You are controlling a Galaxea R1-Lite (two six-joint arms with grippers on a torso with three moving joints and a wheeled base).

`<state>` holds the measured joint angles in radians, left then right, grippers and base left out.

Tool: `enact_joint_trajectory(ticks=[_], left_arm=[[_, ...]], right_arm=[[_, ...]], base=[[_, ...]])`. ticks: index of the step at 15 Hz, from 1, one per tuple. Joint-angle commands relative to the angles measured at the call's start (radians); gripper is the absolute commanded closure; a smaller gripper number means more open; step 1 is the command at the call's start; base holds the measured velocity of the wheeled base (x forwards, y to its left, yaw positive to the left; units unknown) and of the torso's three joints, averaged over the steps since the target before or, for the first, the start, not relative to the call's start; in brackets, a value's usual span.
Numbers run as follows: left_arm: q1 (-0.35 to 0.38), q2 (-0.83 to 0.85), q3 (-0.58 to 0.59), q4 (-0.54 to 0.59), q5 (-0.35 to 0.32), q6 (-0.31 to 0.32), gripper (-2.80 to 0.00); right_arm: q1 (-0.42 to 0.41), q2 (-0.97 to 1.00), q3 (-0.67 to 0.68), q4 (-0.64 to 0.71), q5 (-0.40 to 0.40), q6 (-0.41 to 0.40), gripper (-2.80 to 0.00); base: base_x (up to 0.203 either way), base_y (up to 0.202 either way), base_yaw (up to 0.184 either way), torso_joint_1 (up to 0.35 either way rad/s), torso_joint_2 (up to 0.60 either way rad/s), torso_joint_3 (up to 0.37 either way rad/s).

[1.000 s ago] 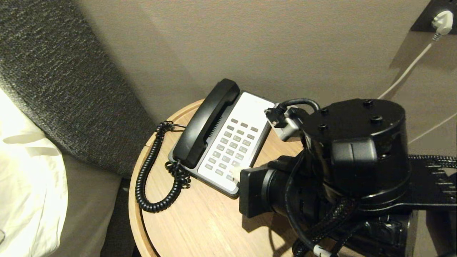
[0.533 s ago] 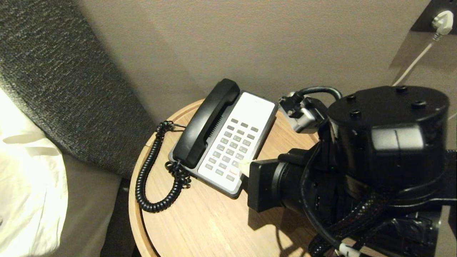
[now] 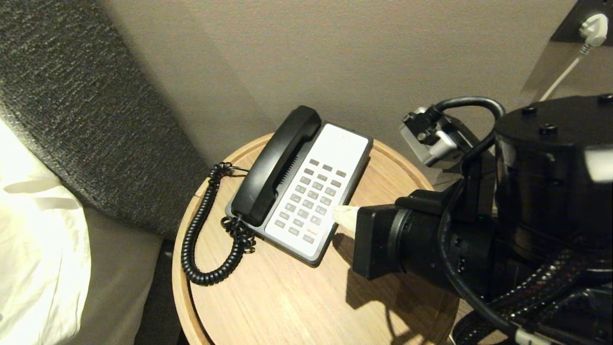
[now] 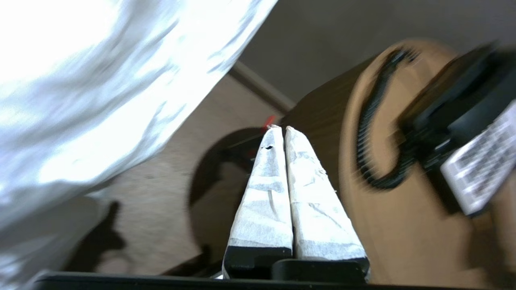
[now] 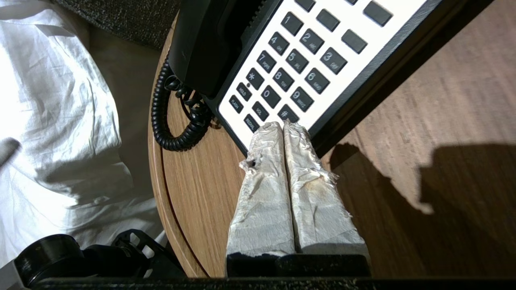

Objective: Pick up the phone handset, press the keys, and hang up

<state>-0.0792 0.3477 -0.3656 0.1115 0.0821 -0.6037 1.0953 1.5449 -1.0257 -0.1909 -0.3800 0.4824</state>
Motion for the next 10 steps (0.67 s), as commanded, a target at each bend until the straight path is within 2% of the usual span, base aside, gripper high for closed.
enact_joint_trajectory(ticks=[1, 3, 4, 5, 6, 8, 9, 10], left_arm=[[0.041, -0.145, 0.087, 0.034, 0.000, 0.094, 0.00], [0.061, -0.263, 0.137, 0.115, 0.005, 0.166, 0.00], [0.066, -0.323, 0.169, 0.154, 0.007, 0.223, 0.00], [0.068, -0.350, 0.206, 0.159, 0.006, 0.306, 0.00], [0.070, -0.351, 0.242, 0.106, -0.011, 0.393, 0.00], [0.071, -0.348, 0.329, -0.086, -0.114, 0.529, 0.00], [0.071, -0.348, 0.344, -0.121, -0.152, 0.552, 0.00], [0.072, -0.348, 0.350, -0.126, -0.144, 0.546, 0.00]], right_arm=[[0.000, -0.032, 0.018, -0.005, -0.002, -0.001, 0.00], [0.001, -0.050, 0.028, -0.004, -0.002, -0.001, 0.00], [0.001, -0.054, 0.030, -0.002, -0.002, -0.002, 0.00], [0.001, -0.060, 0.035, -0.003, -0.002, -0.002, 0.00], [0.003, -0.070, 0.047, -0.004, -0.002, -0.002, 0.00], [0.003, -0.091, 0.070, -0.007, -0.001, -0.010, 0.00], [0.002, -0.101, 0.074, -0.004, -0.002, -0.011, 0.00], [0.003, -0.108, 0.078, -0.004, -0.002, -0.011, 0.00]], base=[[0.000, 0.000, 0.000, 0.000, 0.00, 0.000], [0.000, 0.000, 0.000, 0.000, 0.00, 0.000], [0.000, 0.000, 0.000, 0.000, 0.00, 0.000], [0.000, 0.000, 0.000, 0.000, 0.00, 0.000], [0.000, 0.000, 0.000, 0.000, 0.00, 0.000], [0.000, 0.000, 0.000, 0.000, 0.00, 0.000], [0.000, 0.000, 0.000, 0.000, 0.00, 0.000], [0.000, 0.000, 0.000, 0.000, 0.00, 0.000]])
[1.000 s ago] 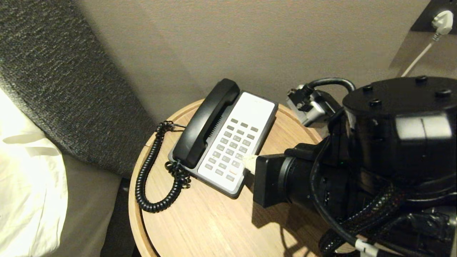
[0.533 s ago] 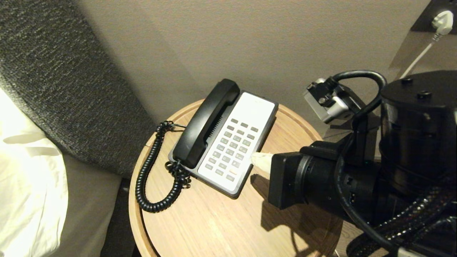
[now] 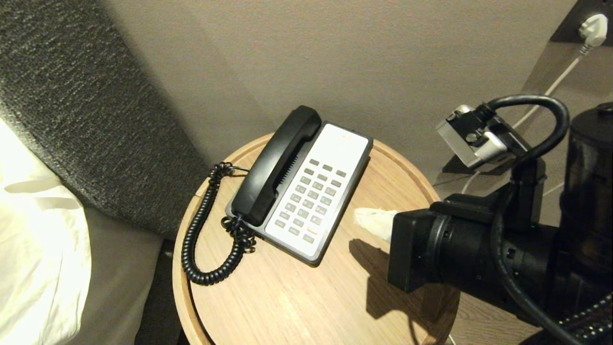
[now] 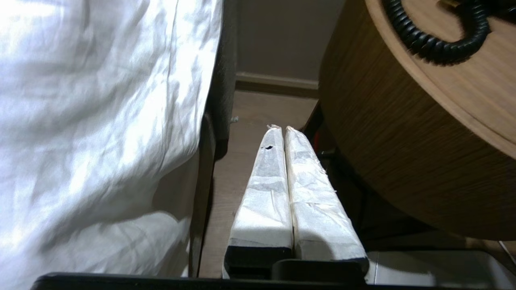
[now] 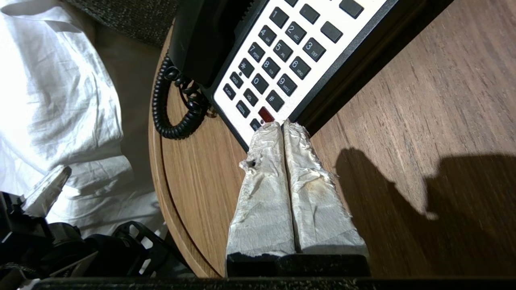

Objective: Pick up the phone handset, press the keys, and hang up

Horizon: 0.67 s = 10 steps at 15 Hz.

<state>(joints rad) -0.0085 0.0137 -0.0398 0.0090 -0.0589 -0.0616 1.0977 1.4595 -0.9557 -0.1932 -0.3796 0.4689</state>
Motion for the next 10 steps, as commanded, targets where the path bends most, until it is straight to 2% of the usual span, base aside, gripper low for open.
enact_joint_trajectory(ticks=[1, 2, 4, 5, 6, 7, 9, 10], left_arm=[[0.001, -0.014, 0.028, -0.028, 0.023, -0.005, 0.00], [0.001, -0.014, 0.034, -0.030, 0.073, -0.018, 0.00], [0.001, -0.014, 0.038, -0.037, 0.077, 0.019, 0.00], [0.001, -0.014, 0.046, -0.046, 0.074, 0.066, 0.00], [0.001, -0.014, 0.066, -0.079, 0.054, 0.151, 0.00], [0.001, -0.014, 0.080, -0.099, 0.036, 0.176, 0.00], [0.001, -0.014, 0.080, -0.106, 0.034, 0.155, 0.00], [0.001, -0.014, 0.080, -0.107, 0.046, 0.101, 0.00]], right_arm=[[0.001, -0.024, 0.016, -0.004, -0.002, 0.002, 0.00], [0.001, -0.029, 0.019, -0.006, -0.002, 0.000, 0.00], [0.001, -0.044, 0.023, 0.000, -0.002, 0.002, 0.00], [0.001, -0.054, 0.030, 0.000, -0.002, 0.001, 0.00], [0.001, -0.068, 0.041, 0.000, -0.002, 0.001, 0.00], [0.001, -0.079, 0.059, 0.000, -0.002, 0.000, 0.00], [0.001, -0.097, 0.091, -0.004, -0.001, -0.005, 0.00], [0.002, -0.103, 0.100, -0.008, -0.002, -0.016, 0.00]], base=[[0.000, 0.000, 0.000, 0.000, 0.00, 0.000], [0.000, 0.000, 0.000, 0.000, 0.00, 0.000], [0.000, 0.000, 0.000, 0.000, 0.00, 0.000], [0.000, 0.000, 0.000, 0.000, 0.00, 0.000], [0.000, 0.000, 0.000, 0.000, 0.00, 0.000], [0.000, 0.000, 0.000, 0.000, 0.00, 0.000], [0.000, 0.000, 0.000, 0.000, 0.00, 0.000], [0.000, 0.000, 0.000, 0.000, 0.00, 0.000]])
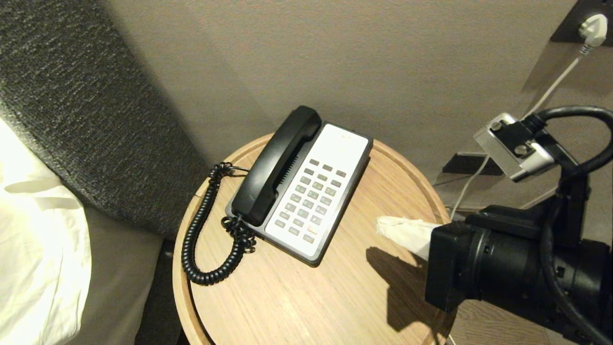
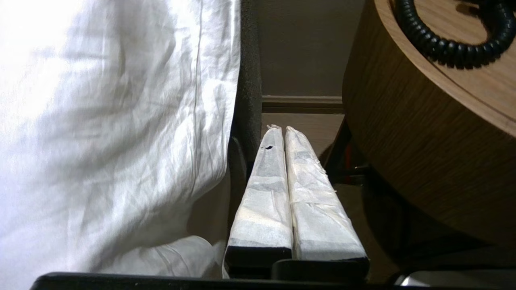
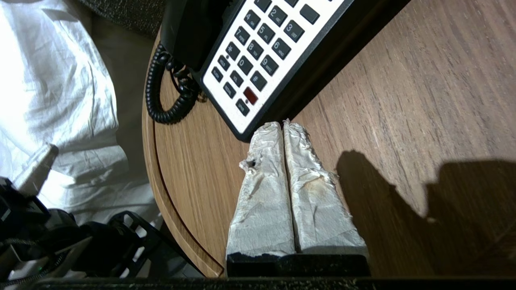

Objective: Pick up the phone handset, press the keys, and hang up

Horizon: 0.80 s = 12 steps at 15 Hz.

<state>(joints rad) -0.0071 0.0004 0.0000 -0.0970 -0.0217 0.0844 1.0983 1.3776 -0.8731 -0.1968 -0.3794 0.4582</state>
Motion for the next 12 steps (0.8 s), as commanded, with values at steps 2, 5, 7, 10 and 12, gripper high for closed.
enact_joint_trajectory(ticks=[2, 5, 7, 10, 12], left_arm=[[-0.001, 0.000, 0.040, 0.000, 0.024, -0.062, 0.00], [-0.001, 0.000, 0.040, -0.004, 0.023, -0.065, 0.00], [-0.001, 0.000, 0.040, -0.004, 0.023, -0.066, 0.00], [-0.001, 0.000, 0.040, -0.004, 0.023, -0.066, 0.00], [-0.001, 0.000, 0.040, -0.004, 0.023, -0.066, 0.00]], right_arm=[[0.001, -0.022, 0.016, -0.006, -0.003, -0.009, 0.00], [0.000, -0.052, 0.022, 0.002, -0.003, -0.009, 0.00], [0.000, -0.069, 0.061, -0.002, -0.003, -0.009, 0.00], [0.000, -0.105, 0.073, 0.002, -0.004, -0.009, 0.00], [-0.002, -0.159, 0.099, 0.007, -0.005, -0.005, 0.00]], base=[[0.000, 0.000, 0.000, 0.000, 0.00, 0.000], [0.000, 0.000, 0.000, 0.000, 0.00, 0.000], [0.000, 0.000, 0.000, 0.000, 0.00, 0.000], [0.000, 0.000, 0.000, 0.000, 0.00, 0.000], [0.000, 0.000, 0.000, 0.000, 0.00, 0.000]])
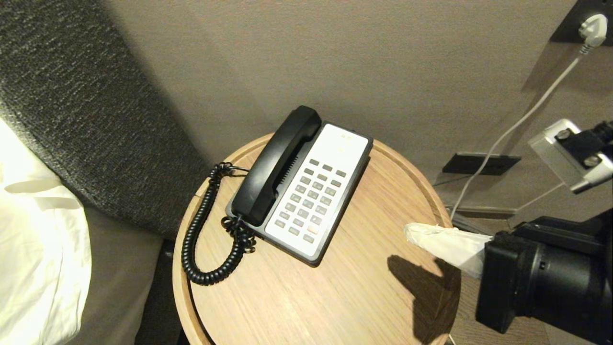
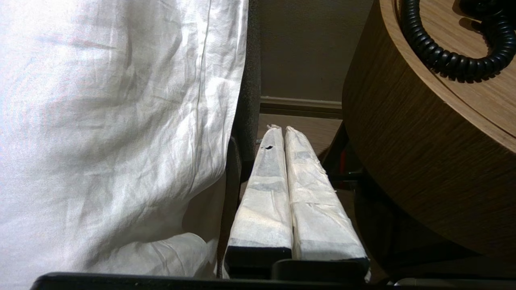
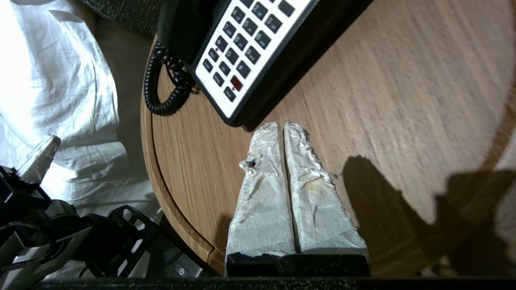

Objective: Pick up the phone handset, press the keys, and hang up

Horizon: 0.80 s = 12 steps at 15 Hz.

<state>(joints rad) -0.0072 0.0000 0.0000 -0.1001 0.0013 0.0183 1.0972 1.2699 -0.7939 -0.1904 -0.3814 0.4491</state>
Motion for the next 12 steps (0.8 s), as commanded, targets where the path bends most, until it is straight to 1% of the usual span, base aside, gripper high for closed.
enact_joint_trajectory(ticks=[1, 2, 3, 4, 5, 6, 7, 8, 9, 10, 11, 12], left_arm=[[0.000, 0.000, 0.040, -0.001, 0.000, 0.002, 0.00], [0.000, 0.000, 0.040, -0.001, 0.000, 0.000, 0.00], [0.000, 0.000, 0.040, -0.001, 0.000, 0.000, 0.00], [0.000, 0.000, 0.040, -0.001, 0.000, 0.000, 0.00], [0.000, 0.000, 0.040, -0.001, 0.000, 0.000, 0.00], [0.000, 0.000, 0.040, -0.001, 0.000, 0.000, 0.00], [0.000, 0.000, 0.040, -0.001, 0.000, 0.000, 0.00], [0.000, 0.000, 0.040, -0.001, 0.000, 0.000, 0.00], [0.000, 0.000, 0.040, -0.001, 0.000, 0.000, 0.00], [0.000, 0.000, 0.040, -0.001, 0.000, 0.000, 0.00], [0.000, 0.000, 0.040, -0.001, 0.000, 0.001, 0.00], [0.000, 0.000, 0.040, -0.001, 0.000, 0.000, 0.00]], right_arm=[[-0.002, -0.084, 0.048, 0.000, -0.003, 0.005, 0.00], [-0.017, -0.130, 0.091, -0.004, -0.004, 0.006, 0.00], [-0.062, -0.165, 0.129, -0.008, -0.007, 0.005, 0.00], [-0.145, -0.193, 0.160, -0.010, -0.007, 0.004, 0.00], [-0.268, -0.224, 0.190, -0.011, -0.003, 0.005, 0.00], [-0.412, -0.257, 0.215, -0.008, 0.017, 0.007, 0.00], [-0.562, -0.299, 0.241, -0.005, 0.065, 0.006, 0.00], [-0.698, -0.352, 0.274, -0.002, 0.135, 0.003, 0.00], [-0.830, -0.433, 0.325, 0.001, 0.223, -0.013, 0.00], [-0.922, -0.543, 0.389, 0.003, 0.306, -0.046, 0.00], [-0.968, -0.650, 0.455, 0.004, 0.375, -0.086, 0.00], [-0.992, -0.758, 0.521, 0.006, 0.438, -0.132, 0.00]], base=[[0.000, 0.000, 0.000, 0.000, 0.00, 0.000], [0.000, 0.000, 0.000, 0.000, 0.00, 0.000], [0.000, 0.000, 0.000, 0.000, 0.00, 0.000], [0.000, 0.000, 0.000, 0.000, 0.00, 0.000], [0.000, 0.000, 0.000, 0.000, 0.00, 0.000], [0.000, 0.000, 0.000, 0.000, 0.00, 0.000], [0.000, 0.000, 0.000, 0.000, 0.00, 0.000], [0.000, 0.000, 0.000, 0.000, 0.00, 0.000], [0.000, 0.000, 0.000, 0.000, 0.00, 0.000], [0.000, 0.000, 0.000, 0.000, 0.00, 0.000], [0.000, 0.000, 0.000, 0.000, 0.00, 0.000], [0.000, 0.000, 0.000, 0.000, 0.00, 0.000]])
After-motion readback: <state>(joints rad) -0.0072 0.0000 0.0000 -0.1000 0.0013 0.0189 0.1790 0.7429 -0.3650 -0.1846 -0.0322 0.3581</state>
